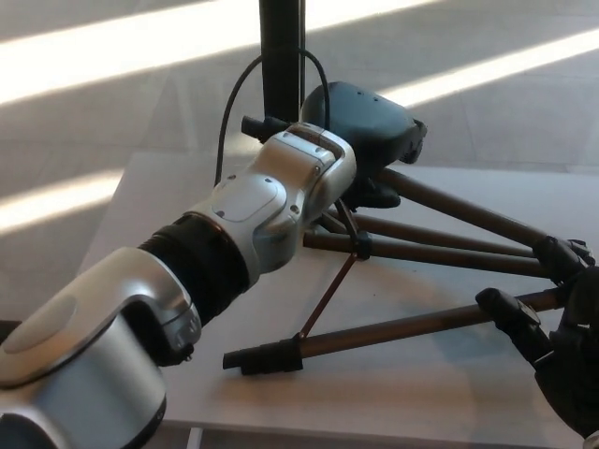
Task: Use both hands of the robot to pick up the tripod lying in the middle of the desk and make it stand upright on the desk
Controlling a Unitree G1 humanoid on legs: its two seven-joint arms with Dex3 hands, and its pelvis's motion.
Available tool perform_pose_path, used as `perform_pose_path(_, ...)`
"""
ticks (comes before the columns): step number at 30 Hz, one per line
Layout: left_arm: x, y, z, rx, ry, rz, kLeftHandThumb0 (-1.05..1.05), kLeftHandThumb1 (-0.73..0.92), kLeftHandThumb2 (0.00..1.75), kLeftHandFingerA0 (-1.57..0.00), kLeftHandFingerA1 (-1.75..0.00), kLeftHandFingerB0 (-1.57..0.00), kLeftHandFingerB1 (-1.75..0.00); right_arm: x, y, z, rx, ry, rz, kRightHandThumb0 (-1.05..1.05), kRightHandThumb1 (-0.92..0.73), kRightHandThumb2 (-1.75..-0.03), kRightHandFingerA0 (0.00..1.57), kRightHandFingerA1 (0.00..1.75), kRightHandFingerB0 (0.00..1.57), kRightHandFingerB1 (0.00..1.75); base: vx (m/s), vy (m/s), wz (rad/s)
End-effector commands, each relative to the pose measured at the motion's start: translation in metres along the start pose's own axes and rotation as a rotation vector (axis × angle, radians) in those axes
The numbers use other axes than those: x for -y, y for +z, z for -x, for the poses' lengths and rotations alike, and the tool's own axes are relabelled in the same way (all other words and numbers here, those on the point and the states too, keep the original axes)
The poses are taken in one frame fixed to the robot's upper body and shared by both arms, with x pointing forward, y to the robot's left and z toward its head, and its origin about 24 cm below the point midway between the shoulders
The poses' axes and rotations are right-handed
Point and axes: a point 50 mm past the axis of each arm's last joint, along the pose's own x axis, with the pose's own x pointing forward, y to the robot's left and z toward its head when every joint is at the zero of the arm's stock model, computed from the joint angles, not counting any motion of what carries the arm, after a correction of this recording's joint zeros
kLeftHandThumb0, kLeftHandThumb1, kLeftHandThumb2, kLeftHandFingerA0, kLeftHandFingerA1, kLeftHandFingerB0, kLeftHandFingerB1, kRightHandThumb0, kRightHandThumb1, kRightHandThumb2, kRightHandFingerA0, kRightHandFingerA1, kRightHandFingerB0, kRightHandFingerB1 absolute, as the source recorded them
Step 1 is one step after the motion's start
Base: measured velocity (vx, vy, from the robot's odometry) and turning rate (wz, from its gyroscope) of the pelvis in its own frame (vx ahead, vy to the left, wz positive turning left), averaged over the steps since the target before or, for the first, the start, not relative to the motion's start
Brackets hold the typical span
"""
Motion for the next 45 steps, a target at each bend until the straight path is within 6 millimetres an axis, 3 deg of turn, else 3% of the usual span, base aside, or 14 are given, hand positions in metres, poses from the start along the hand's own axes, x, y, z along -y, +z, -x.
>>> perform_pose_path(1, 0.022, -0.005, 0.004, -0.055, 0.131, -0.111, -0.56, 0.76, 0.62, -0.89, -0.92, -0.64, -0.53, 0.003, -0.003, 0.005, -0.006, -0.031, 0.009, -0.91, -0.61, -0.59, 0.93, 0.81, 0.83, 0.57, 0.00, 0.000, 0.00)
perform_pose_path(2, 0.025, -0.005, 0.004, -0.066, 0.093, -0.149, -0.59, 0.74, 0.62, -0.88, -0.80, -0.58, -0.47, 0.003, -0.002, 0.005, -0.005, -0.025, 0.005, -0.94, -0.40, -0.94, 0.91, 0.84, 0.82, 0.63, 0.00, 0.000, 0.00)
perform_pose_path(3, 0.030, -0.005, 0.004, -0.089, 0.035, -0.189, -0.64, 0.74, 0.63, -0.82, -0.73, -0.56, -0.43, 0.004, -0.002, 0.005, 0.000, -0.028, 0.010, -0.91, -0.63, -0.59, 0.87, 0.83, 0.75, 0.58, 0.00, 0.000, 0.00)
perform_pose_path(13, 0.056, -0.007, 0.009, -0.138, -0.178, -0.472, -0.76, 0.69, 0.62, -0.82, -0.74, -0.38, -0.37, 0.002, -0.002, 0.005, -0.004, -0.026, 0.034, -0.88, -0.65, -0.61, 0.91, 0.82, 0.79, 0.58, 0.00, 0.000, 0.00)
perform_pose_path(14, 0.057, -0.007, 0.010, -0.145, -0.192, -0.483, -0.79, 0.56, 0.97, -0.81, -0.81, -0.31, -0.50, 0.002, -0.003, 0.005, -0.006, -0.026, 0.031, -0.89, -0.63, -0.61, 0.90, 0.83, 0.79, 0.58, 0.00, 0.000, 0.00)
perform_pose_path(16, 0.060, -0.009, 0.012, -0.154, -0.193, -0.495, -0.76, 0.55, 0.97, -0.78, -0.80, -0.30, -0.50, 0.000, -0.004, 0.005, -0.011, -0.018, 0.035, -0.89, -0.64, -0.61, 0.90, 0.83, 0.77, 0.59, 0.00, 0.000, 0.00)
perform_pose_path(20, 0.063, -0.010, 0.013, -0.105, -0.063, -0.376, -0.57, 0.65, 0.60, -0.90, -0.90, -0.59, -0.43, 0.000, -0.003, 0.005, -0.008, -0.024, 0.038, -0.89, -0.61, -0.60, 0.94, 0.81, 0.80, 0.58, 0.00, 0.000, 0.00)
perform_pose_path(22, 0.064, -0.008, 0.015, -0.053, 0.075, -0.275, -0.38, 0.58, 0.62, -0.91, -1.50, -0.83, -0.66, 0.000, -0.003, 0.005, -0.009, -0.024, 0.040, -0.90, -0.59, -0.60, 0.95, 0.82, 0.82, 0.56, 0.00, 0.000, 0.00)
perform_pose_path(25, 0.062, -0.006, 0.014, -0.045, 0.132, -0.258, -0.33, 0.45, 0.89, -1.20, -1.33, -0.61, -0.71, 0.000, -0.003, 0.005, -0.008, -0.021, 0.051, -0.87, -0.63, -0.60, 0.96, 0.82, 0.84, 0.56, 0.00, 0.000, 0.00)
perform_pose_path(26, 0.060, -0.005, 0.013, -0.046, 0.154, -0.225, -0.27, 0.64, 0.63, -0.90, -1.63, -0.52, -0.60, 0.000, -0.004, 0.006, -0.011, -0.022, 0.048, -0.86, -0.62, -0.59, 0.95, 0.84, 0.85, 0.57, 0.00, 0.000, 0.00)
perform_pose_path(33, 0.050, -0.012, 0.011, -0.101, 0.214, 0.030, -0.22, 0.70, 0.84, -0.92, -1.59, -0.88, -1.10, -0.001, -0.014, 0.005, -0.064, -0.025, 0.030, -0.84, -0.60, -0.59, 1.00, 0.87, 0.84, 0.57, 0.00, 0.000, 0.00)
perform_pose_path(34, 0.050, -0.012, 0.011, -0.108, 0.224, 0.027, -0.23, 0.68, 0.89, -0.91, -1.60, -0.85, -1.20, -0.001, -0.017, 0.006, -0.078, -0.030, 0.029, -0.83, -0.42, -0.94, 0.99, 0.89, 0.81, 0.64, 0.00, 0.000, 0.00)
perform_pose_path(40, 0.051, -0.014, 0.011, -0.165, 0.246, 0.187, -0.14, 0.58, 0.89, -0.88, -1.66, -0.79, -1.39, -0.004, -0.038, 0.015, -0.170, -0.052, 0.060, -0.82, -0.58, -0.58, 1.04, 0.89, 0.89, 0.60, 0.00, 0.000, 0.00)
perform_pose_path(45, 0.045, -0.022, 0.010, -0.243, 0.228, 0.156, -0.23, 0.67, 0.80, -0.90, -1.45, -0.81, -1.03, -0.009, -0.059, 0.023, -0.296, -0.106, 0.081, -0.70, -0.60, -0.58, 0.97, 0.96, 0.72, 0.69, 0.00, 0.000, 0.00)
